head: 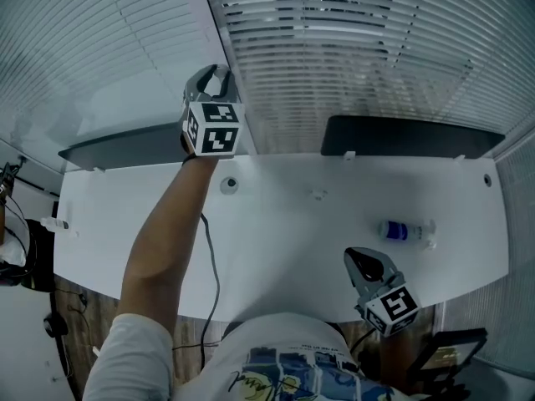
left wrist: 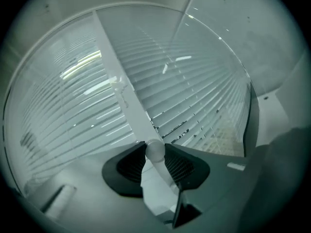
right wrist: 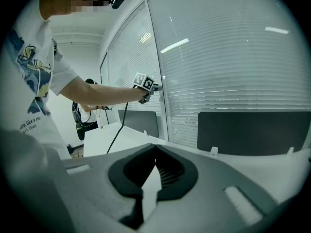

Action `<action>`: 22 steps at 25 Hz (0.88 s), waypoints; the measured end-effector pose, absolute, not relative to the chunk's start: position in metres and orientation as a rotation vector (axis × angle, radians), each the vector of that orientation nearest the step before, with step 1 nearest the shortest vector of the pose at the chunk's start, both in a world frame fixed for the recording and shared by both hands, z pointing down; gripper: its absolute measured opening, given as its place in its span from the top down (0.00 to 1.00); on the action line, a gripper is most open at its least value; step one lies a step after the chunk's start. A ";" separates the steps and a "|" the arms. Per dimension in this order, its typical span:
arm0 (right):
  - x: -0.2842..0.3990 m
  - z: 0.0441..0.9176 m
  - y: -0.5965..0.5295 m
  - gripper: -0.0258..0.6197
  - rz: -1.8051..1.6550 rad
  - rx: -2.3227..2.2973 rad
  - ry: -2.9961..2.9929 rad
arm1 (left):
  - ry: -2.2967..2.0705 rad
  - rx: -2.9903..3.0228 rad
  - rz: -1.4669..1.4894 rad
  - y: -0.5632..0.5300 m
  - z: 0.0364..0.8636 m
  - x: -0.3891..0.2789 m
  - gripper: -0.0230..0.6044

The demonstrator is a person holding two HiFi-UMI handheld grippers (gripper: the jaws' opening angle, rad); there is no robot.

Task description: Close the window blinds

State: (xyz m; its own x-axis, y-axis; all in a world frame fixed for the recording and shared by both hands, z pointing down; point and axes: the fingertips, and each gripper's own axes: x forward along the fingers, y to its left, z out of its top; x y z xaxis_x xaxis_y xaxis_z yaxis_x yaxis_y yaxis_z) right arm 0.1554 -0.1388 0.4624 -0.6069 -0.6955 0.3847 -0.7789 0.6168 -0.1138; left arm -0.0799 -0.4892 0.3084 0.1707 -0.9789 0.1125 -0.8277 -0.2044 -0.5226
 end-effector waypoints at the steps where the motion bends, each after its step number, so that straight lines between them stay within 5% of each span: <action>1: 0.156 0.463 -0.138 0.96 0.393 1.194 -2.539 | 1.754 -2.147 -0.575 -0.489 0.308 -0.081 0.78; 22: 0.153 0.469 -0.137 0.96 0.411 1.173 -2.532 | 2.139 -2.703 0.154 -0.492 0.310 -0.092 0.78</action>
State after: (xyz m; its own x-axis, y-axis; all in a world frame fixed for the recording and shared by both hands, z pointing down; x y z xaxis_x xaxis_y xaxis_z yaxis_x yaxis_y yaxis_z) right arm 0.1534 -0.1372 0.4693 -0.6120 -0.6814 0.4013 -0.7734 0.6217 -0.1239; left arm -0.0920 -0.4916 0.3104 0.2457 -0.9619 0.1201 -0.9347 -0.2023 0.2921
